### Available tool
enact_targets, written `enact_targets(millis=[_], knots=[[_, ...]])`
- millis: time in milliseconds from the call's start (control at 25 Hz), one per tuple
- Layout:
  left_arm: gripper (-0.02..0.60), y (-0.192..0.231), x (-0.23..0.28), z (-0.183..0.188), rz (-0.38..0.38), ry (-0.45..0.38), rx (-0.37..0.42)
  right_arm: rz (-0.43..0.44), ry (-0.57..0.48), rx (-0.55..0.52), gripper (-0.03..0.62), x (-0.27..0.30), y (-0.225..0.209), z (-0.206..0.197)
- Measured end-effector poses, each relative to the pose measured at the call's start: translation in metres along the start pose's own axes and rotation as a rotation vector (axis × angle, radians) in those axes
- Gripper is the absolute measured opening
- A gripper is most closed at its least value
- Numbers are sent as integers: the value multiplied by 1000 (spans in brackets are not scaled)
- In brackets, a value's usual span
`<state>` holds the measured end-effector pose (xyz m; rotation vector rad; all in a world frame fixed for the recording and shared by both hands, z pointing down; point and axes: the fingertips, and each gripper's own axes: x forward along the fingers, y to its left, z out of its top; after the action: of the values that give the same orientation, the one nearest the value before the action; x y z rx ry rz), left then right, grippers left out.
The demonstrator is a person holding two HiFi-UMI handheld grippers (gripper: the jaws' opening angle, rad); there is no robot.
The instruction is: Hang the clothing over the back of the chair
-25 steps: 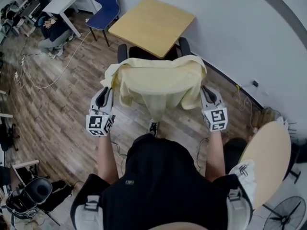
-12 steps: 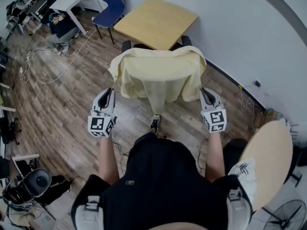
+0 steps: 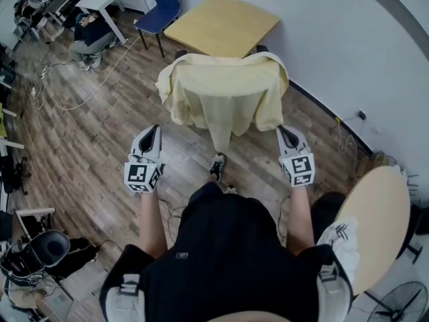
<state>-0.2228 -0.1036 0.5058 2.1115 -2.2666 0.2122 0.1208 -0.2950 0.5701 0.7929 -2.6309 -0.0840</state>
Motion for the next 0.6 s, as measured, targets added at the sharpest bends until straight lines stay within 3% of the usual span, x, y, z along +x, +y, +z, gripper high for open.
enact_targets(millis=[600], knots=[[2,-27,-50,-11,27,-6,-12,19,19,-16,3,-39,28,-17]])
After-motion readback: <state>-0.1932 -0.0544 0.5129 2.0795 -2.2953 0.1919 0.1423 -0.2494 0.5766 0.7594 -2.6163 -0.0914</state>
